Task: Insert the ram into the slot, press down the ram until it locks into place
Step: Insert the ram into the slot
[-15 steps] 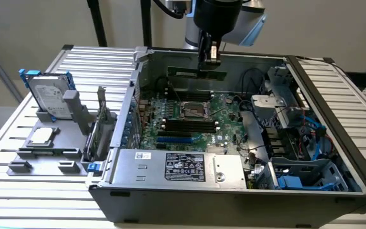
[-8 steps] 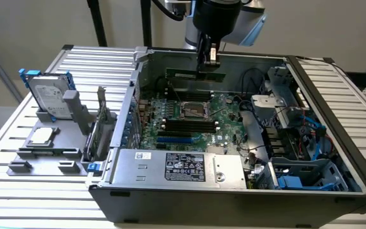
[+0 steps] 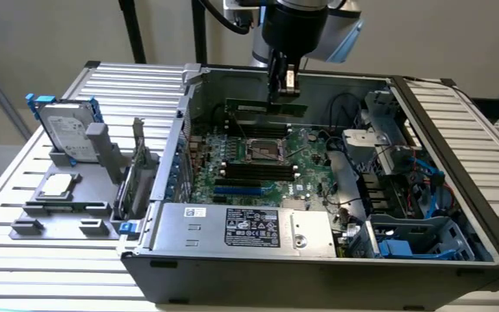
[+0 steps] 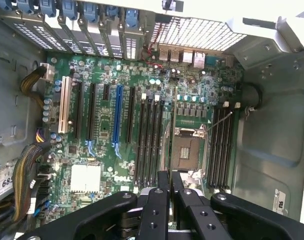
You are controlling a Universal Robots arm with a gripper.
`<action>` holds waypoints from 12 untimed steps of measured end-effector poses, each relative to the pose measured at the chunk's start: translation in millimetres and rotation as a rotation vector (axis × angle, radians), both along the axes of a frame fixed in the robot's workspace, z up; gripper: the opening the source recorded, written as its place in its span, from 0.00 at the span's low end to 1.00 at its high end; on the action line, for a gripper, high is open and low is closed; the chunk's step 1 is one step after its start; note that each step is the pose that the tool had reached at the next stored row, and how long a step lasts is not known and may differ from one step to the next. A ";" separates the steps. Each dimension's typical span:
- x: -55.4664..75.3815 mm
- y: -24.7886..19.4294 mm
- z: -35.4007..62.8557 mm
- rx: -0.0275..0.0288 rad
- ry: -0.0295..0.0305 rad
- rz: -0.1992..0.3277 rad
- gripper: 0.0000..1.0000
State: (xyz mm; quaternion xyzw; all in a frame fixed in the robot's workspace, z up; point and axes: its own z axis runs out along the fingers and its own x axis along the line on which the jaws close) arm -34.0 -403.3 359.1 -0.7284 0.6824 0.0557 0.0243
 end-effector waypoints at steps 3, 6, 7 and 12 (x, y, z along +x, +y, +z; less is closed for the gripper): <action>0.0 -1.8 -1.9 -0.0115 -0.0030 0.000 0.13; 0.0 -2.5 -4.6 -0.0223 -0.0033 0.000 0.13; 0.0 -2.6 -6.0 -0.0244 -0.0033 0.000 0.13; 0.0 -2.6 -14.4 -0.0314 -0.0052 0.000 0.13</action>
